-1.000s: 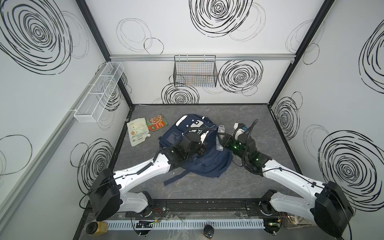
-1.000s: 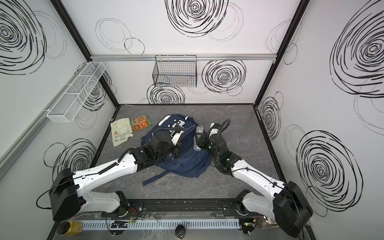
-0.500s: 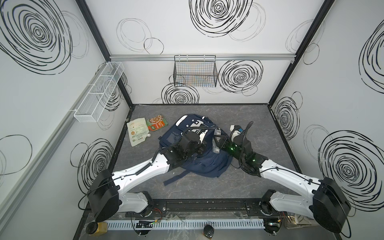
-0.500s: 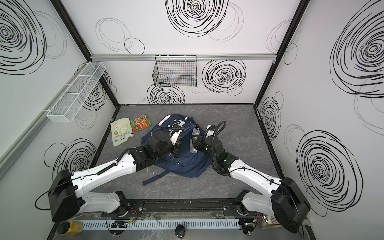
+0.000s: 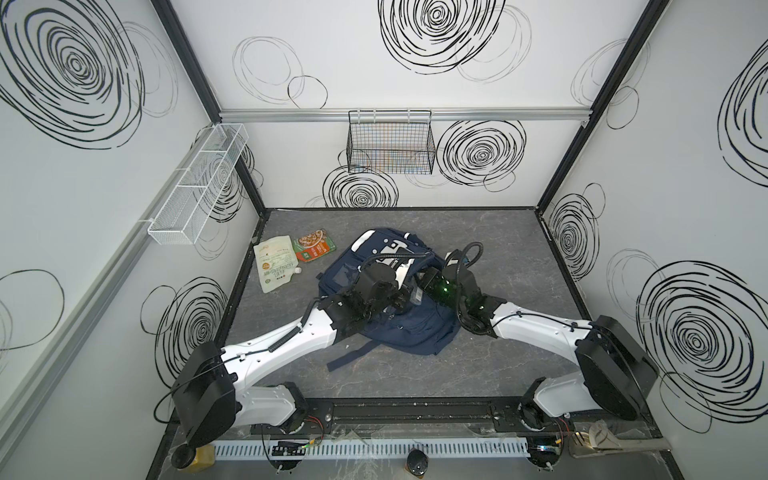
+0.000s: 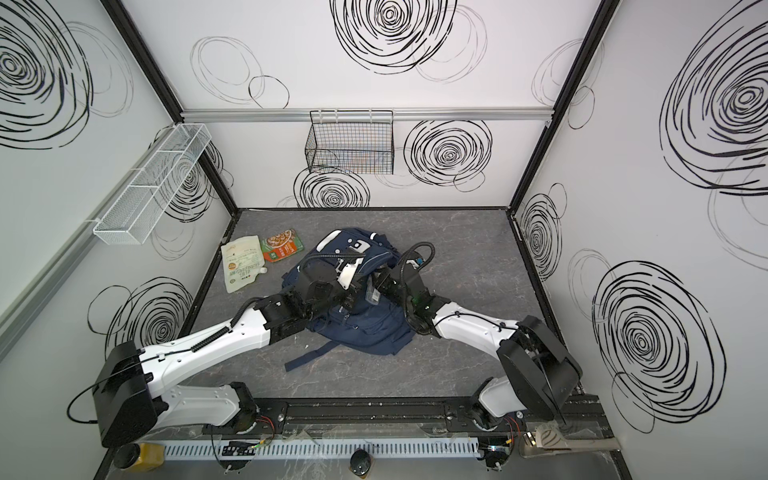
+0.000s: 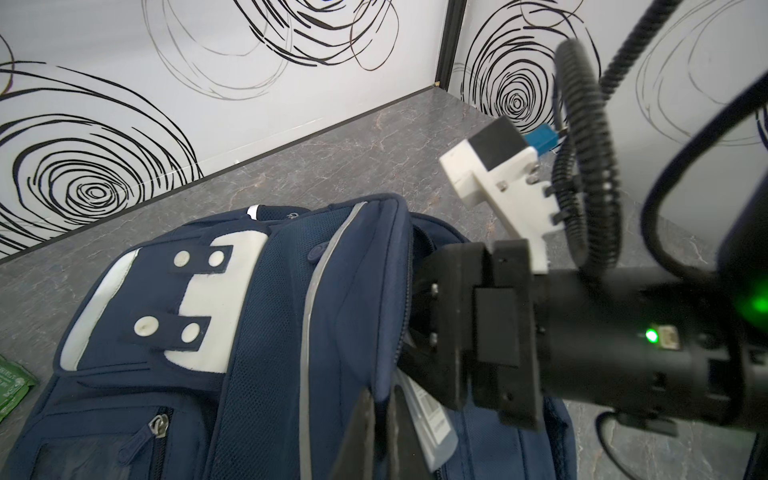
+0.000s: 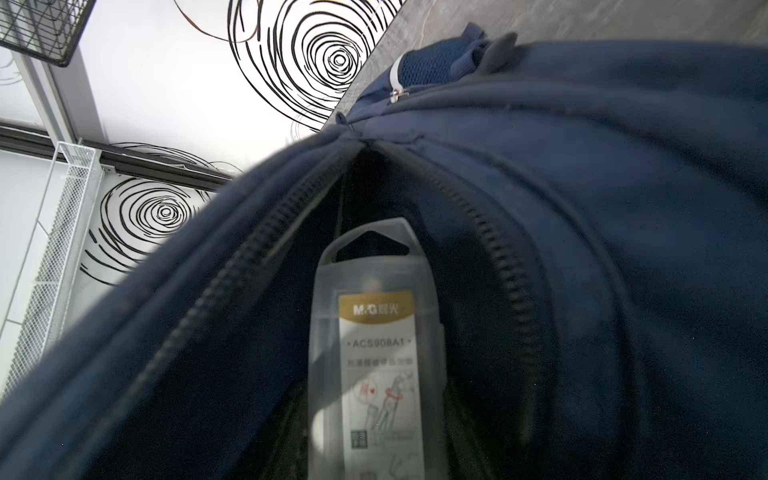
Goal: Pack the student bag
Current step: 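Insert the pencil case into the open front pocket and release it, then grasp the front pocket zipper pull with the right gripper while left holds the bag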
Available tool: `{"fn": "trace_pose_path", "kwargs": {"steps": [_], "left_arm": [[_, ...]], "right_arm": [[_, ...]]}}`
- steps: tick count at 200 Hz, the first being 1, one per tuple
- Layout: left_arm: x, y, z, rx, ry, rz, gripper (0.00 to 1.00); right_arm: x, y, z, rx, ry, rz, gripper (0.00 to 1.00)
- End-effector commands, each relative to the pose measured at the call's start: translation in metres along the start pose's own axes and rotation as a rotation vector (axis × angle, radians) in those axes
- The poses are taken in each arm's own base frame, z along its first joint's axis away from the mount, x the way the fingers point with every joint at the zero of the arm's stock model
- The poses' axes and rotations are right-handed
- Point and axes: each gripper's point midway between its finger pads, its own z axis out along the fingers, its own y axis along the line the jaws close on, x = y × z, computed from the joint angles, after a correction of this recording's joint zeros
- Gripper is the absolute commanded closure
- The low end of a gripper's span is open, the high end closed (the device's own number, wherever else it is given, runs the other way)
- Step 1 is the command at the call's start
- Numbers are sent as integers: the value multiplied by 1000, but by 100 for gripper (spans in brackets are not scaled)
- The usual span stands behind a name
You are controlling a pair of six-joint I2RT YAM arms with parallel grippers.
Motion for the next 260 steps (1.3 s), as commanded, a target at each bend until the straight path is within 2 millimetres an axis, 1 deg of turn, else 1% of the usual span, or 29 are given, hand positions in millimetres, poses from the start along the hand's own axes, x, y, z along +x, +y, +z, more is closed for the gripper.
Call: {"fn": "trace_pose_path", "kwargs": {"steps": [1, 15, 18, 30, 33, 37, 45, 61, 82, 107, 118, 140, 159, 181, 201, 222, 241, 260], "left_arm": [[-49, -7, -20, 47, -176, -40, 100], [-51, -3, -21, 40, -187, -54, 100], [-52, -2, -21, 37, -189, -57, 98], [-54, 4, -21, 29, -195, -74, 66], [-55, 6, -21, 26, -197, -78, 60], [-55, 7, -21, 24, -198, -84, 56], [-57, 12, -22, 15, -202, -99, 52], [-61, 19, -25, 10, -219, -129, 47], [-61, 21, -25, 23, -216, -141, 41], [-60, 20, -23, 20, -193, -133, 39], [-61, 24, -25, 1, -204, -130, 39], [-61, 34, -28, -59, -225, -105, 37], [-57, 40, -26, -97, -210, -69, 36], [-55, 43, -23, -116, -193, -41, 34], [-59, 47, -27, -126, -213, -42, 33], [-63, 55, -33, -156, -243, -46, 33], [-67, 63, -38, -190, -261, -46, 33], [-70, 73, -43, -230, -281, -51, 33]], "right_arm": [[1, 18, 8, -52, 7, 83, 66], [0, 23, 10, -70, 3, 84, 54], [-1, 24, 10, -71, 0, 80, 52], [-2, 21, 9, -43, -12, 46, 43], [-2, 18, 9, -29, -17, 34, 42], [-3, 15, 8, -11, -21, 20, 39], [-4, 8, 6, 25, -30, -3, 36], [-4, -7, -2, 60, -40, -27, 34], [-4, -18, -16, 65, -49, -43, 31], [-5, -28, -28, 105, -62, -92, 30], [-7, -30, -35, 119, -80, -131, 30], [-13, -30, -53, 170, -146, -266, 30], [-16, -36, -68, 242, -175, -364, 30], [-18, -46, -84, 289, -184, -418, 30], [-16, -54, -97, 291, -185, -442, 30], [-11, -52, -109, 258, -174, -467, 31], [-4, -44, -117, 222, -158, -503, 32], [3, -39, -128, 235, -174, -528, 32]]}}
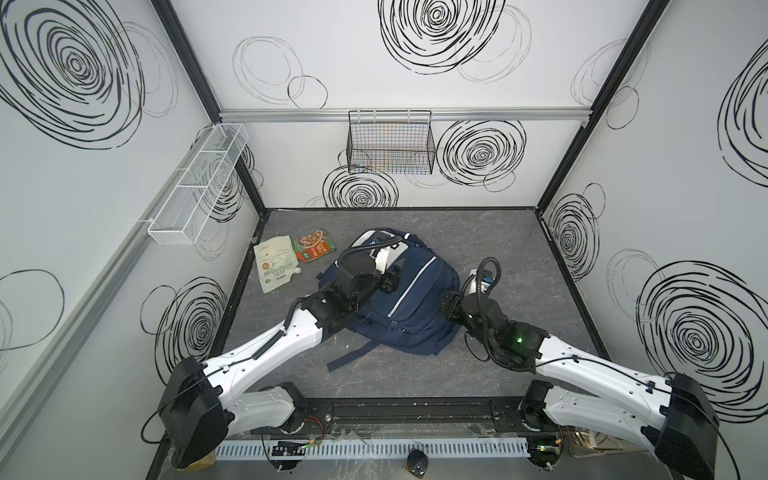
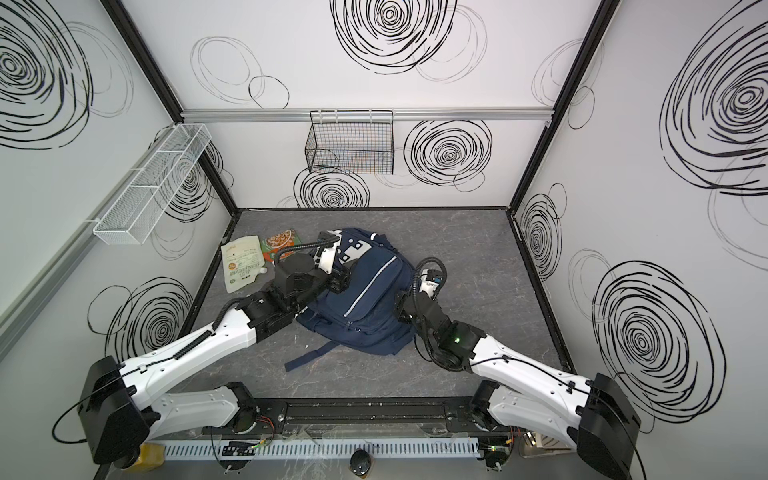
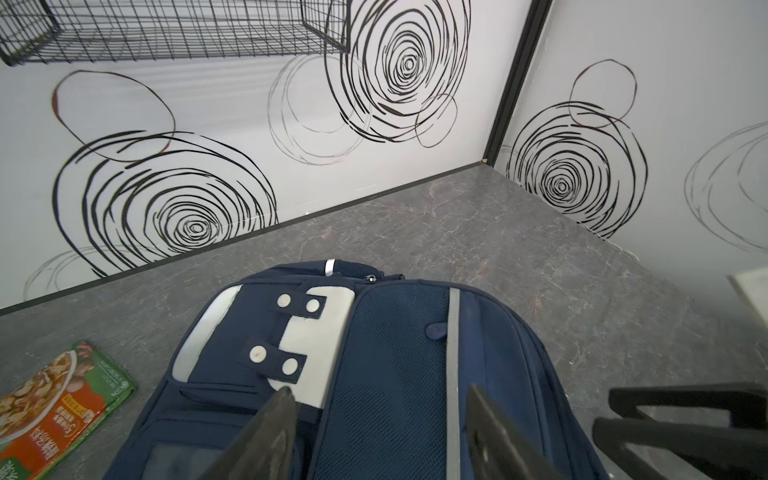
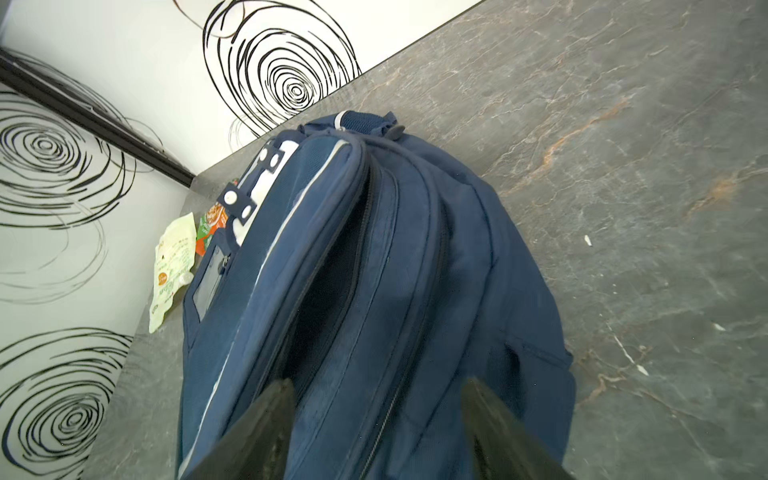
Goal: Pack the student bag
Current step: 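Grasp the front pocket zipper pull with the right gripper while left holds the bag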
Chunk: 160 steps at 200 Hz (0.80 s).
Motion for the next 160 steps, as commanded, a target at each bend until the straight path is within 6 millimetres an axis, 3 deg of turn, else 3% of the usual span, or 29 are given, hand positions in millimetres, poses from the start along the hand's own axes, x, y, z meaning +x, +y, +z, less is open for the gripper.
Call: {"fn": "trace_pose_path", "kwargs": {"steps": [1, 42, 79, 111, 134, 160], "left_arm": [[-25, 17, -9, -66, -105, -4, 33], [-39, 49, -21, -152, -179, -72, 32], [-43, 57, -26, -173, -204, -99, 32], [-43, 60, -26, -186, -214, -112, 32], [-45, 68, -31, -219, -239, -124, 31], [-45, 76, -34, -241, -258, -148, 32]], "right_arm": [[2, -3, -14, 49, -25, -74, 32], [24, 28, -39, 59, -48, -174, 34], [66, 85, -45, -93, 12, -252, 40], [101, 126, -36, -193, 70, -329, 49], [117, 133, -21, -207, 118, -261, 60], [122, 139, -9, -232, 199, -223, 59]]}}
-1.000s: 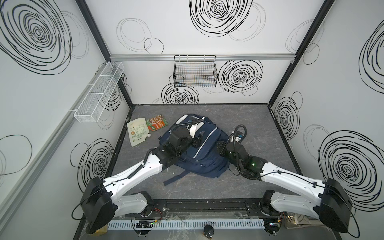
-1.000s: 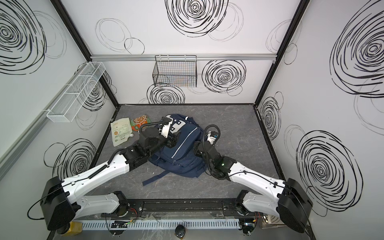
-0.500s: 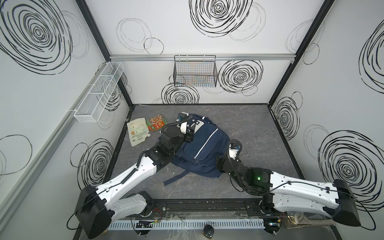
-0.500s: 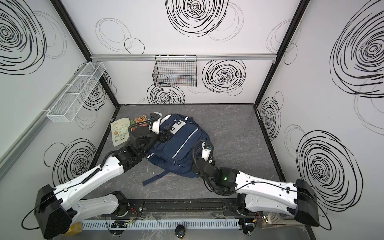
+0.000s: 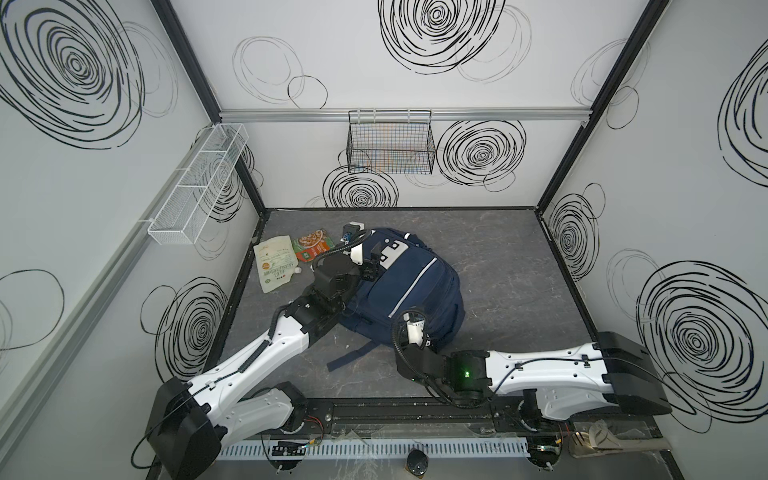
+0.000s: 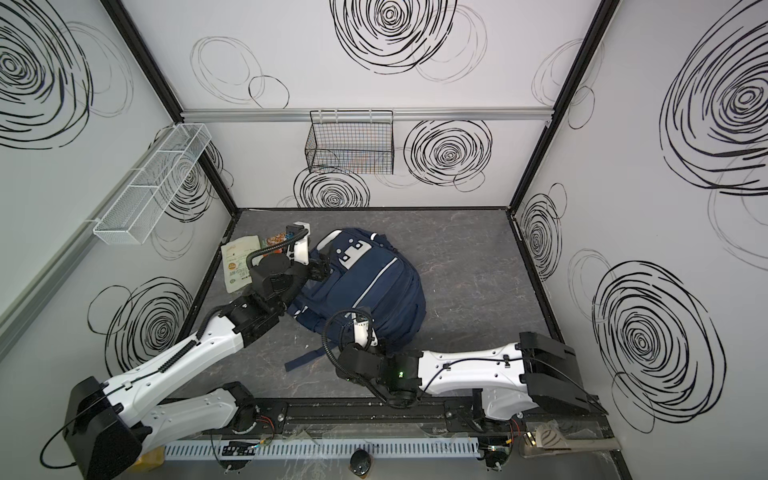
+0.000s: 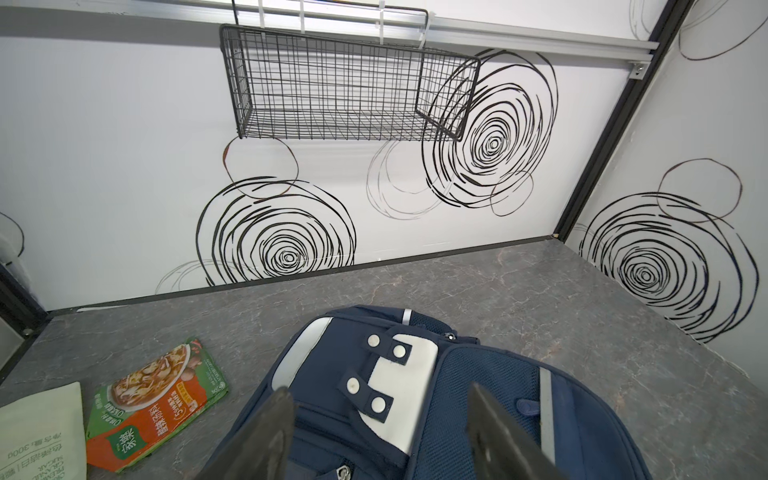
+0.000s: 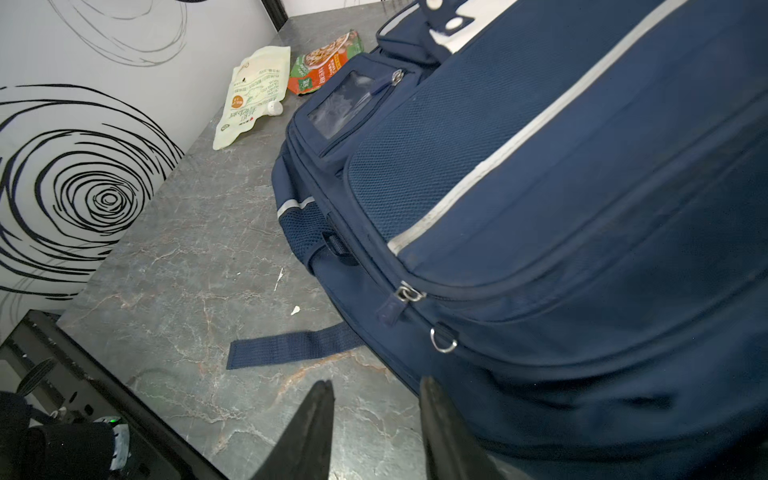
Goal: Pack the student bag
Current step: 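Grasp the front pocket zipper pull with the right gripper while left holds the bag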
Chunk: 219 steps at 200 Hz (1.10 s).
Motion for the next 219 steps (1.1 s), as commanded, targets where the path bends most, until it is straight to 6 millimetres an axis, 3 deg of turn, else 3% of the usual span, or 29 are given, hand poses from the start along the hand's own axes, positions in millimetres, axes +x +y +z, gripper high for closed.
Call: {"fn": "trace_pose_path", "kwargs": {"steps": [1, 51, 100, 167, 188, 219], "left_arm": [[-24, 13, -6, -39, -100, -61, 32], [-28, 14, -6, -4, -102, -83, 32], [-29, 18, -7, -17, -103, -84, 31], [-30, 23, -6, -13, -102, -107, 31], [-31, 24, -5, -8, -103, -118, 31], [-30, 26, -3, -8, -99, -121, 31]], "right_arm": [[-16, 20, 5, -85, 16, 90, 59], [-6, 2, 30, -94, 114, 219, 53], [4, -41, 65, 17, 219, 336, 53], [14, -54, 84, 158, 221, 129, 55], [19, -59, 88, 211, 240, 77, 63], [18, -50, 86, 191, 229, 50, 82]]}}
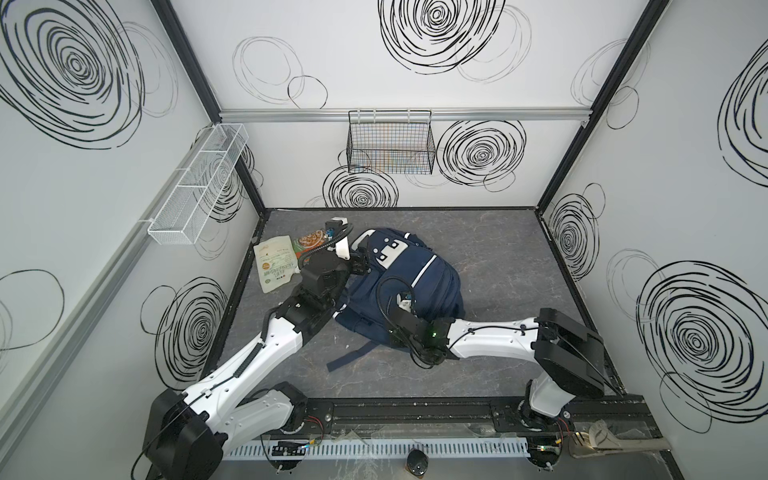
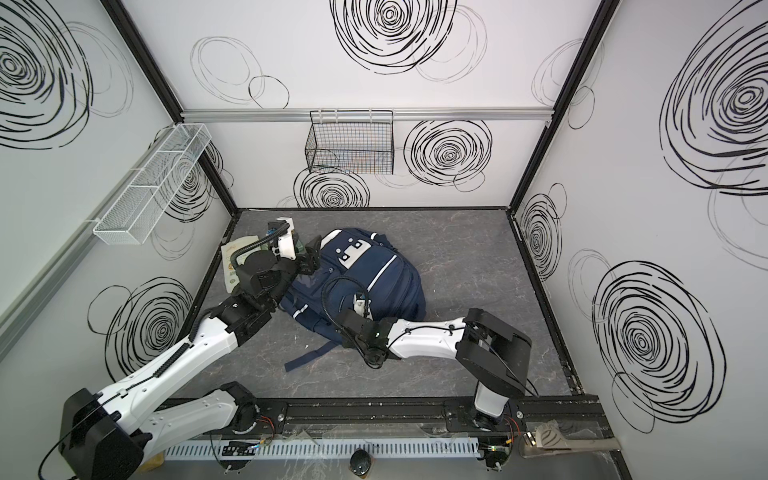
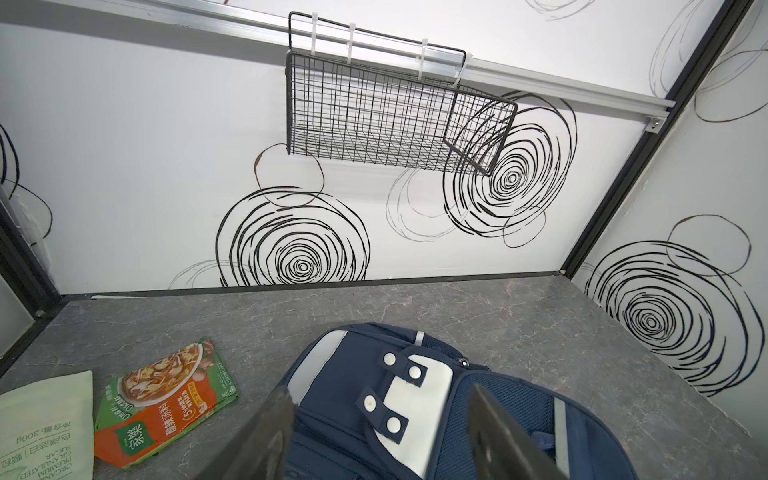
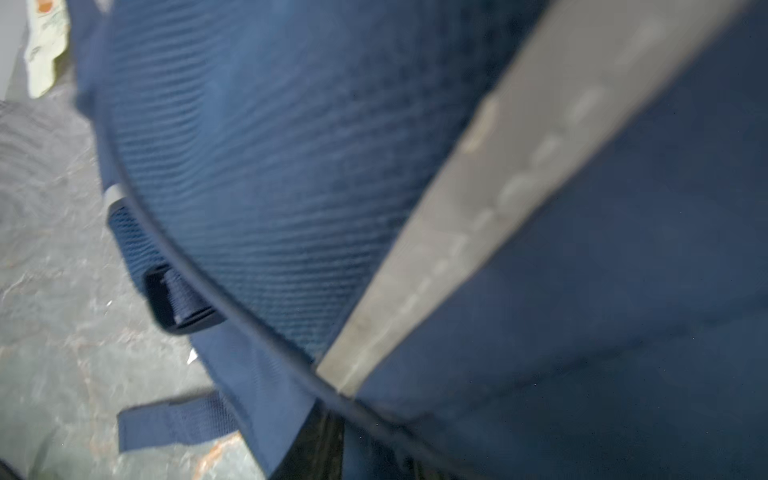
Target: Pack the student bag
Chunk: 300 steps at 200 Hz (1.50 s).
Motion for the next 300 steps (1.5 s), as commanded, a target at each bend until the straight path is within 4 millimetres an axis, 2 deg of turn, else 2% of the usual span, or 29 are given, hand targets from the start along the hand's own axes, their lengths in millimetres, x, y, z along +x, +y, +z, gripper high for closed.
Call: {"fn": "trace_pose_path", "kwargs": {"steps": [1, 18, 49, 69, 83, 96, 112, 140, 150, 167, 193, 224, 261, 283, 300], "left_arm": [[-15, -1, -2, 20, -52, -35, 31], [-13, -4, -1, 36, -42, -32, 31], [-9, -21, -2, 123, -30, 58, 31], [0, -49, -12, 254, -34, 251, 30], [16, -73, -25, 367, -30, 426, 26], [31, -87, -36, 419, -17, 556, 15], [45, -97, -46, 488, -20, 669, 13], [99, -116, -69, 730, 41, 846, 15], [112, -123, -76, 801, 71, 874, 14], [127, -126, -83, 853, 103, 905, 14], [137, -128, -94, 926, 134, 929, 16], [143, -128, -103, 985, 140, 932, 17], [160, -128, -100, 1017, 188, 937, 20], [165, -124, -95, 993, 204, 955, 26], [166, -120, -89, 951, 219, 952, 39]], "right_arm": [[-10, 1, -2, 33, -49, -49, 83], [-12, 7, -10, 29, -64, -74, 100], [-17, 22, -32, -46, -87, -133, 100], [-26, 35, -53, -169, -129, -155, 100], [-35, 41, -68, -230, -151, -168, 100], [-44, 45, -79, -277, -162, -188, 100], [-55, 52, -93, -335, -187, -215, 100], [-74, 57, -113, -386, -259, -244, 100], [-80, 59, -121, -409, -286, -252, 100], [-88, 58, -132, -437, -332, -256, 100], [-96, 53, -149, -475, -388, -247, 100], [-87, 53, -160, -551, -400, -269, 100], [-76, 67, -166, -667, -365, -299, 100], [-68, 77, -169, -717, -324, -337, 100], [-64, 75, -167, -711, -309, -347, 100]]}}
